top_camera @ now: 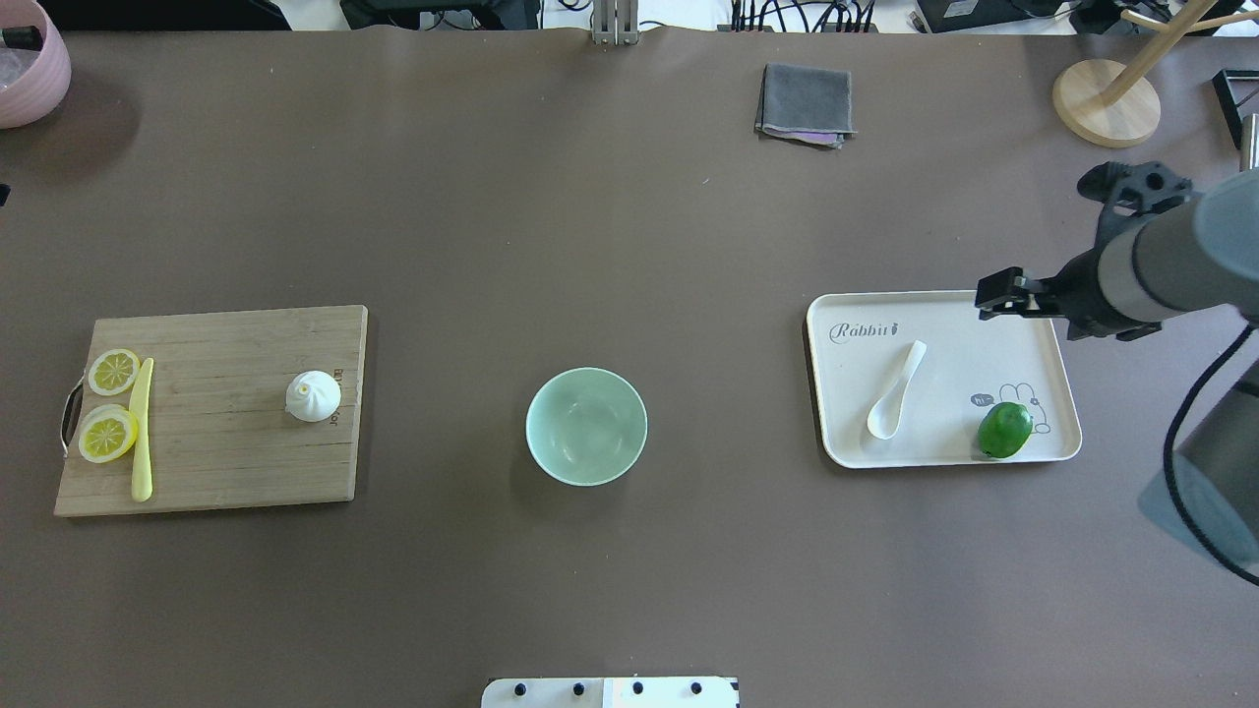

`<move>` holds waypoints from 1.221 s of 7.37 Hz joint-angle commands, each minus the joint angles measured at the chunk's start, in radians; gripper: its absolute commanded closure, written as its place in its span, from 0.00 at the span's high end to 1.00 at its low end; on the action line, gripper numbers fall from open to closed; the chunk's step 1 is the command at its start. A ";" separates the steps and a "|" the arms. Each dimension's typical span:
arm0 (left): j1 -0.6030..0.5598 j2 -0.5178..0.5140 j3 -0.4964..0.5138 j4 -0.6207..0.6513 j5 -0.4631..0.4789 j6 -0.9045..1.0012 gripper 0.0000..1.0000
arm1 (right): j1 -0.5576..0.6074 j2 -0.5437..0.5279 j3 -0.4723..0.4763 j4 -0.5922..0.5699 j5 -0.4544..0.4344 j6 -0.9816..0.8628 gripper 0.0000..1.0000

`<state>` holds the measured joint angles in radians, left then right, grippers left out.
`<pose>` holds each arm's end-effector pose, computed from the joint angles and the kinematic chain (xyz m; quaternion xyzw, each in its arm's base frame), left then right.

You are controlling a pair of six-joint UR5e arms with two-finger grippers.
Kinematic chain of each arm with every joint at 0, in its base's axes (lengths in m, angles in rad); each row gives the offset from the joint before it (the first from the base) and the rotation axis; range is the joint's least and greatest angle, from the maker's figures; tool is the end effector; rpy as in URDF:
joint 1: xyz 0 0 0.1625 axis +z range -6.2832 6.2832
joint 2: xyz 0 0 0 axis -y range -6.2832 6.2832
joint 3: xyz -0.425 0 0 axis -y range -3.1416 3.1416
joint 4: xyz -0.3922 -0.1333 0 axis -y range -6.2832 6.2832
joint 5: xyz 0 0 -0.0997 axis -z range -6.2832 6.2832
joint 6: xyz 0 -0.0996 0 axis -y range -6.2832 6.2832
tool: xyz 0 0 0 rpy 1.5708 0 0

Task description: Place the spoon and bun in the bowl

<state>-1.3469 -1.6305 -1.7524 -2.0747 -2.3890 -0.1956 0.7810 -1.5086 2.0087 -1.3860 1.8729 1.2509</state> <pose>0.0576 -0.5260 0.4754 0.2495 0.4319 0.1569 0.8524 -0.2878 -0.4312 0.4092 0.0528 -0.3571 0.1636 0.9181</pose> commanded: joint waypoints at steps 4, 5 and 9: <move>0.002 0.001 0.004 -0.001 0.001 0.001 0.98 | -0.164 0.044 -0.132 0.130 -0.141 0.238 0.65; 0.003 0.003 0.002 -0.002 0.001 0.002 0.98 | -0.175 0.053 -0.169 0.178 -0.155 0.263 0.61; 0.003 0.011 0.005 -0.036 0.002 -0.002 0.98 | -0.184 0.068 -0.199 0.177 -0.172 0.289 0.46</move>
<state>-1.3439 -1.6206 -1.7475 -2.1079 -2.3877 -0.1974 0.6002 -1.4476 1.8190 -1.2098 1.7041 1.5301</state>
